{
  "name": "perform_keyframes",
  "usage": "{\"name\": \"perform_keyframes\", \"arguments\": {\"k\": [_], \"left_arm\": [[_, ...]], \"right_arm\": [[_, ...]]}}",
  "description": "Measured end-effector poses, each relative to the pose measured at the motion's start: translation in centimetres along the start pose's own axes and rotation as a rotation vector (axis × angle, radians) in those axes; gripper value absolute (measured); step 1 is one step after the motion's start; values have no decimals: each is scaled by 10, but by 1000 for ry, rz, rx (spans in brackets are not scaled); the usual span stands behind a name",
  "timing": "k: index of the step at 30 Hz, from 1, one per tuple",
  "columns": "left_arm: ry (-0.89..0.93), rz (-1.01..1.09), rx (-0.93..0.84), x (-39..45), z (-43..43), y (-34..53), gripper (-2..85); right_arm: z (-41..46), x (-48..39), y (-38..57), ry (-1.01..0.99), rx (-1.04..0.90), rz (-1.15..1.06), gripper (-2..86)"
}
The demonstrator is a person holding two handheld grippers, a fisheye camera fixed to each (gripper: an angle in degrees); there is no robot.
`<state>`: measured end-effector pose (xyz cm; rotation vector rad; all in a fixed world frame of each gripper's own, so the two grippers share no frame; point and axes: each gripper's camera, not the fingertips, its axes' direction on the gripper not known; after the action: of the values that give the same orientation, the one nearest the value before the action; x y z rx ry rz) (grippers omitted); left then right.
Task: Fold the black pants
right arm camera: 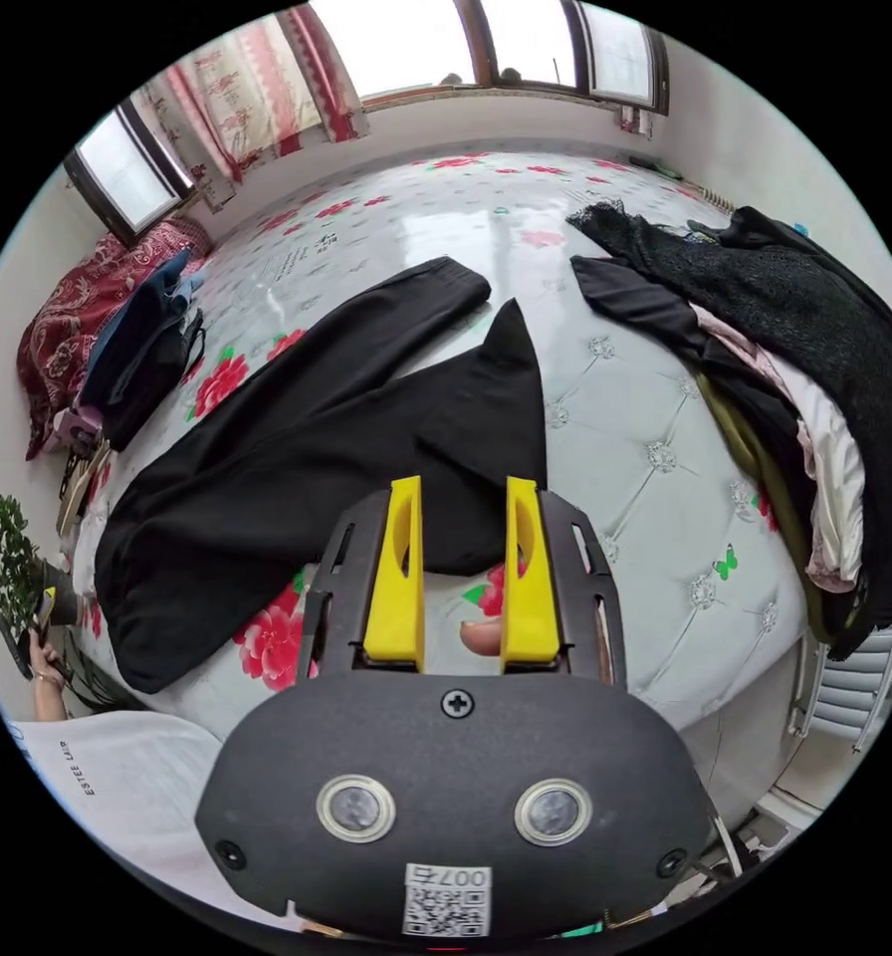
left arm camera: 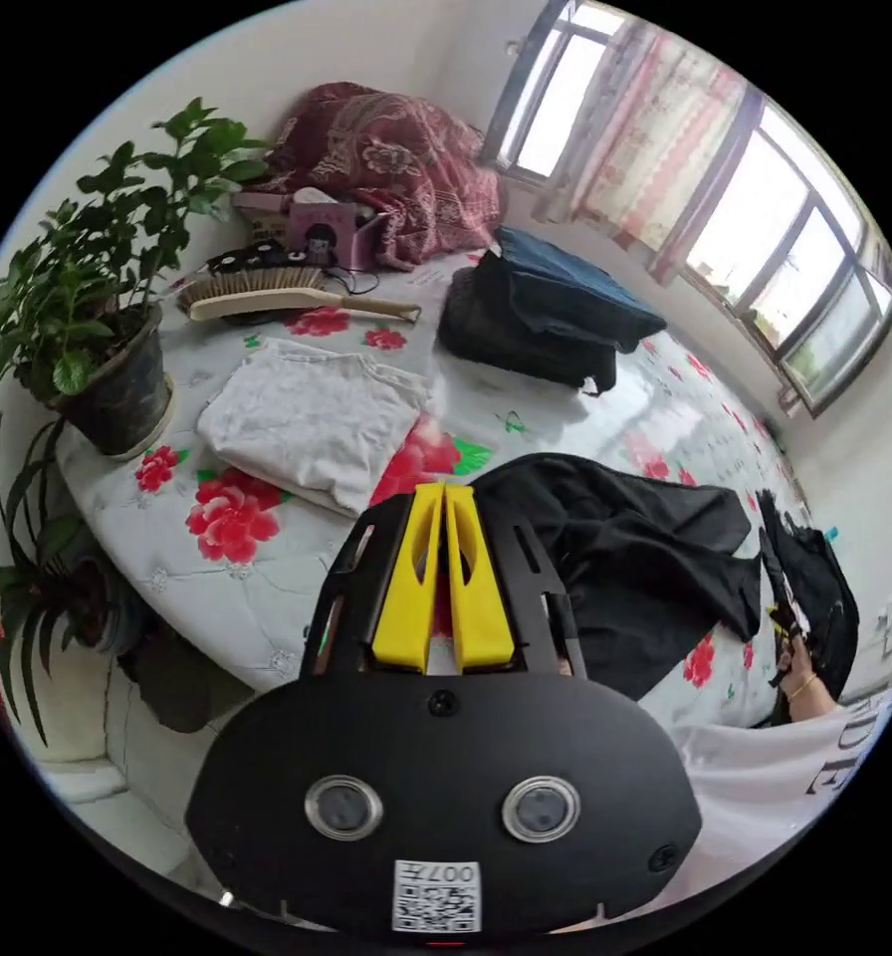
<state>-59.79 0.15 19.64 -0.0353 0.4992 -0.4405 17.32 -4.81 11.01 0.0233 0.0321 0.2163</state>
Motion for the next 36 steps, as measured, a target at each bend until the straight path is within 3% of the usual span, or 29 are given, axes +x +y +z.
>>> {"name": "perform_keyframes", "arguments": {"k": [5,8,11,14,15,17,20,23,26,30,36], "left_arm": [[72,305,-358,133,73,69,36],[-48,406,-487,172,102,95,36],[-151,646,-516,184,96,93,-2],[-311,735,-637,164,96,79,-8],[-291,717,-648,156,95,75,-8],[-163,521,-661,124,85,57,-9],[7,335,-592,101,62,48,-9],[3,298,-478,99,33,43,-8],[-30,270,-402,102,18,27,-5],[-67,277,-338,110,19,-9,23],[-90,367,-303,130,48,-90,74]], "right_arm": [[36,1,-23,64,-103,-30,81],[57,-7,-30,79,-179,-86,63],[55,-5,-39,74,-231,-99,24],[28,20,-30,42,-225,-123,7],[15,34,-19,-64,-221,-129,5],[8,54,5,-105,-259,-80,5],[6,74,53,-8,-301,-23,18],[-4,89,76,83,-283,111,47],[-28,76,72,157,-123,141,59],[-40,24,22,78,35,15,61],[-19,-86,-88,-83,40,-286,66]]}}
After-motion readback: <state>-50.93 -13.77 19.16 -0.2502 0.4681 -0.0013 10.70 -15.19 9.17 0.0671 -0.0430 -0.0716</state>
